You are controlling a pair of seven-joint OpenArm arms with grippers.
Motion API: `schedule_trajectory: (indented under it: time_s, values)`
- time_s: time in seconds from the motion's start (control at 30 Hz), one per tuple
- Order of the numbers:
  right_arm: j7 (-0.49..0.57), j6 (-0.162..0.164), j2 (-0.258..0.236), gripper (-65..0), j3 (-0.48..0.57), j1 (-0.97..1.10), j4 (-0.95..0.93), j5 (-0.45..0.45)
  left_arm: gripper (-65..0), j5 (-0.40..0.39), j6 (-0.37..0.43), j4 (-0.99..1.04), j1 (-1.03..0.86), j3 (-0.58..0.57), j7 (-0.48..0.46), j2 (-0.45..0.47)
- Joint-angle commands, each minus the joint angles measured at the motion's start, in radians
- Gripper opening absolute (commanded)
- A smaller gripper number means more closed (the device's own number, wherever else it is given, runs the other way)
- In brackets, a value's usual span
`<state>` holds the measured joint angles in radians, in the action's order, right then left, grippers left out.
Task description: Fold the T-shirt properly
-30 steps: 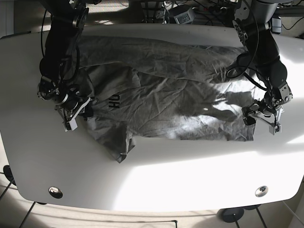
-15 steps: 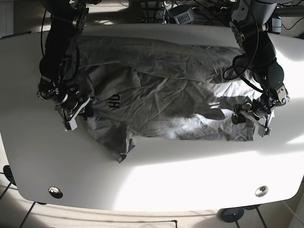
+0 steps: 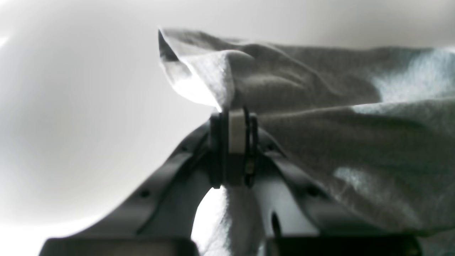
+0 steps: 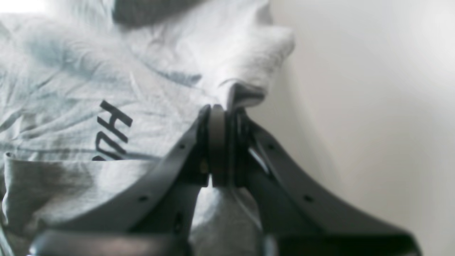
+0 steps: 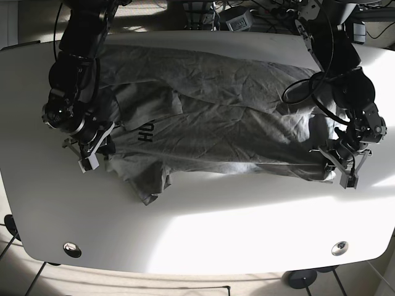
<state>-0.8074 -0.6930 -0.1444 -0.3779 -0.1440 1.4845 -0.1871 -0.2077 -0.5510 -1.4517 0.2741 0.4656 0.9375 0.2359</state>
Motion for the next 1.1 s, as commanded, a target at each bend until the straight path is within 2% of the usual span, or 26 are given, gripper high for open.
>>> schedule_trajectory:
  time_s: [0.03, 0.17, 0.27, 0.47, 0.57, 0.63, 0.73, 0.8, 0.9, 1.0, 1.1]
  values:
    - [-0.014, -0.005, -0.017, -63.1, 0.000, -0.049, 0.081, -0.015, -65.0, -0.014, -0.002, -0.080, 0.046, -0.024, 0.027, 0.013]
    - [-0.117, -0.005, -0.056, -63.1, 0.007, -0.170, 0.137, -0.015, -65.0, -0.014, -0.001, -0.159, 0.166, -0.089, 0.077, 0.013]
    - [-0.145, -0.005, -0.103, -63.1, 0.023, -0.339, 0.064, -0.013, -65.0, -0.008, 0.003, -0.103, 0.328, -0.149, 0.076, 0.015]
    - [-0.148, -0.005, -0.206, -63.1, 0.141, -0.777, -0.180, -0.013, -65.0, -0.006, 0.004, 0.213, 0.767, -0.166, 0.054, 0.023]
    - [-0.148, -0.005, -0.217, -63.1, 0.204, -1.000, -0.276, -0.013, -65.0, -0.006, 0.004, 0.372, 0.956, -0.201, -0.025, 0.050]
    - [-0.154, -0.005, -0.217, -63.1, 0.216, -1.063, -0.284, -0.015, -65.0, -0.014, 0.001, 0.397, 1.017, -0.250, -0.033, 0.079]
    - [-0.195, -0.005, -0.211, -63.1, 0.208, -1.063, -0.284, -0.015, -65.0, -0.014, -0.002, 0.351, 0.983, -0.255, -0.033, 0.082]
    - [-0.206, -0.005, -0.209, -63.1, 0.193, -0.989, -0.264, -0.025, -65.0, -0.014, -0.004, 0.308, 0.896, -0.253, -0.033, 0.084]
    - [-0.209, -0.005, -0.215, -63.1, 0.118, -0.782, -0.127, -0.094, -65.0, -0.016, -0.004, 0.162, 0.703, -0.239, -0.033, 0.086]
    - [-0.240, -0.005, -0.208, -63.1, 0.044, -0.481, 0.035, -0.148, -65.0, -0.016, -0.005, -0.007, 0.409, -0.153, -0.033, 0.086]
    - [-0.240, -0.005, -0.182, -63.1, -0.037, -0.210, 0.130, -0.194, -65.0, -0.016, -0.048, -0.120, 0.156, -0.083, -0.033, 0.076]
